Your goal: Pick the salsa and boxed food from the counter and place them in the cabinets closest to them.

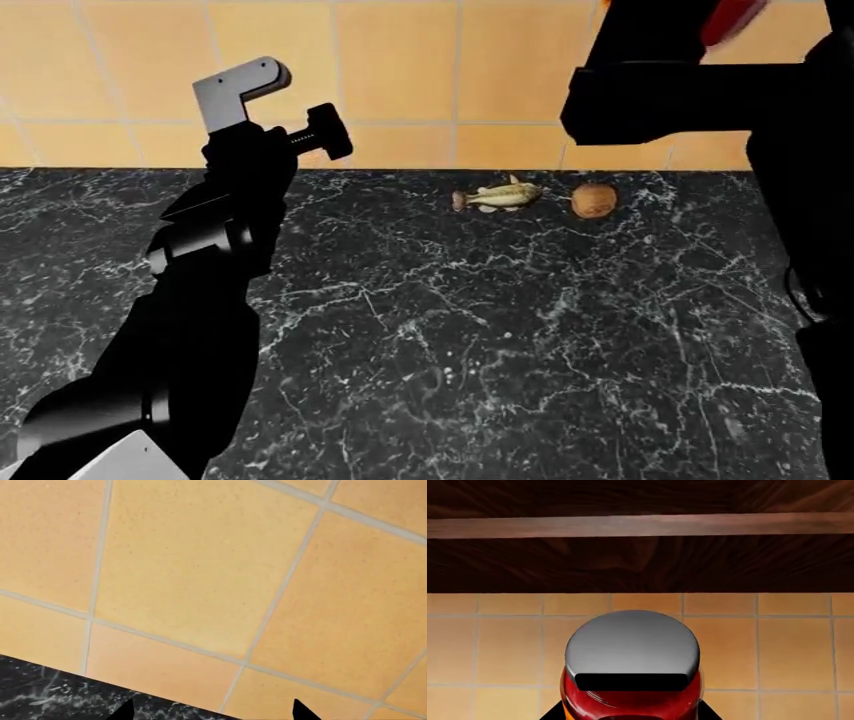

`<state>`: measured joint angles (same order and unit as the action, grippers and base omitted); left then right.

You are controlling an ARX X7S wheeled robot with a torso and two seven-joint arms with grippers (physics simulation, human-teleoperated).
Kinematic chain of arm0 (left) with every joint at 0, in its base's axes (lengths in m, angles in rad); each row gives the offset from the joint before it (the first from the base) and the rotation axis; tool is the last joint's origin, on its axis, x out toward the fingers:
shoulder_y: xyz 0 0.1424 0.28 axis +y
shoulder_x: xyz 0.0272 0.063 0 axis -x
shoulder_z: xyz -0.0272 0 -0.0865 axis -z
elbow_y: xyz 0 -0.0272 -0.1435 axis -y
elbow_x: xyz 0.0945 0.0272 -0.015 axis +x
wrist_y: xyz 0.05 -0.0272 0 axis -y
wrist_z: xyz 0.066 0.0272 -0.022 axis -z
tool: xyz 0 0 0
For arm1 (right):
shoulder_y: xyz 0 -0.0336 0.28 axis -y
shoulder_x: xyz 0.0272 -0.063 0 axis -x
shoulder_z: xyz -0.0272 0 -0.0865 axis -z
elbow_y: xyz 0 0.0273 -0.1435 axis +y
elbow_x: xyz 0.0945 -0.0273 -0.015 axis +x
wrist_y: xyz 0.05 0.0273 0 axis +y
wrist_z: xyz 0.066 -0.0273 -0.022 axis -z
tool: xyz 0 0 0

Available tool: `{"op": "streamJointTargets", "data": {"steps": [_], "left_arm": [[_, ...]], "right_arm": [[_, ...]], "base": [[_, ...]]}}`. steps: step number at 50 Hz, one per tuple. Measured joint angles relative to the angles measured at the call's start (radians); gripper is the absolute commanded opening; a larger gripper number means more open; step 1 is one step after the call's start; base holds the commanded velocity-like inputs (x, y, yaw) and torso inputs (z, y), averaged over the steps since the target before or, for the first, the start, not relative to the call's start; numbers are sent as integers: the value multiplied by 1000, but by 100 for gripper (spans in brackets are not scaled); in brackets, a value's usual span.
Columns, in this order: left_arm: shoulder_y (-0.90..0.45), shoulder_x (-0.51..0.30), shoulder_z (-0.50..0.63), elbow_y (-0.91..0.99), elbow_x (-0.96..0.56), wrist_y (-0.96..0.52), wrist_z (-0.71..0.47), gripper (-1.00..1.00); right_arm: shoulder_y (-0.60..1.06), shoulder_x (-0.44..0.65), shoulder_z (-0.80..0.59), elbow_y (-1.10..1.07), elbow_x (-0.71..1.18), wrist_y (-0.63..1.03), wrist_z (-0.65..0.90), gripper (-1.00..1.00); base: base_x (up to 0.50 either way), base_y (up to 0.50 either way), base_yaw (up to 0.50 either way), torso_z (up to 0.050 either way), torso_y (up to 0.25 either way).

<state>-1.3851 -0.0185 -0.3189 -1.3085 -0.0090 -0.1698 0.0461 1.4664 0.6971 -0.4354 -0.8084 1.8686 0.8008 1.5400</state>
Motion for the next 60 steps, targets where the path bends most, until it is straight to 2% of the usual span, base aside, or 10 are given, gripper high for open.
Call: {"op": "streamJointTargets", "data": {"steps": [6, 12, 15, 19, 28, 37, 45, 60], "left_arm": [[0, 0, 2, 0, 0, 1, -1, 100], [0, 1, 4, 0, 1, 1, -3, 100], [1, 1, 5, 0, 1, 1, -4, 100], [1, 1, 8, 0, 1, 1, -6, 100], [1, 1, 14, 0, 2, 1, -10, 100], [1, 2, 19, 0, 1, 0, -15, 100], [1, 2, 22, 0, 1, -2, -17, 100], [1, 1, 25, 0, 0, -6, -20, 100]], "right_arm": [[228, 144, -317, -78, 0, -277, 15, -100], [498, 237, -651, -143, -6, -519, 23, -100], [597, 271, -749, -163, 4, -589, 25, -100], [691, 308, -803, -176, 36, -628, 27, -100], [805, 340, -732, -142, 140, -573, 31, -100], [852, 293, -593, -45, 215, -437, 31, -100], [870, 186, -483, 90, 230, -291, 31, -100], [883, -101, -257, 437, 151, 53, 31, -100]], "base": [[0, 0, 0, 0, 0], [0, 0, 0, 0, 0], [0, 0, 0, 0, 0], [0, 0, 0, 0, 0], [0, 0, 0, 0, 0], [0, 0, 0, 0, 1], [0, 0, 0, 0, 0], [0, 0, 0, 0, 0]]}}
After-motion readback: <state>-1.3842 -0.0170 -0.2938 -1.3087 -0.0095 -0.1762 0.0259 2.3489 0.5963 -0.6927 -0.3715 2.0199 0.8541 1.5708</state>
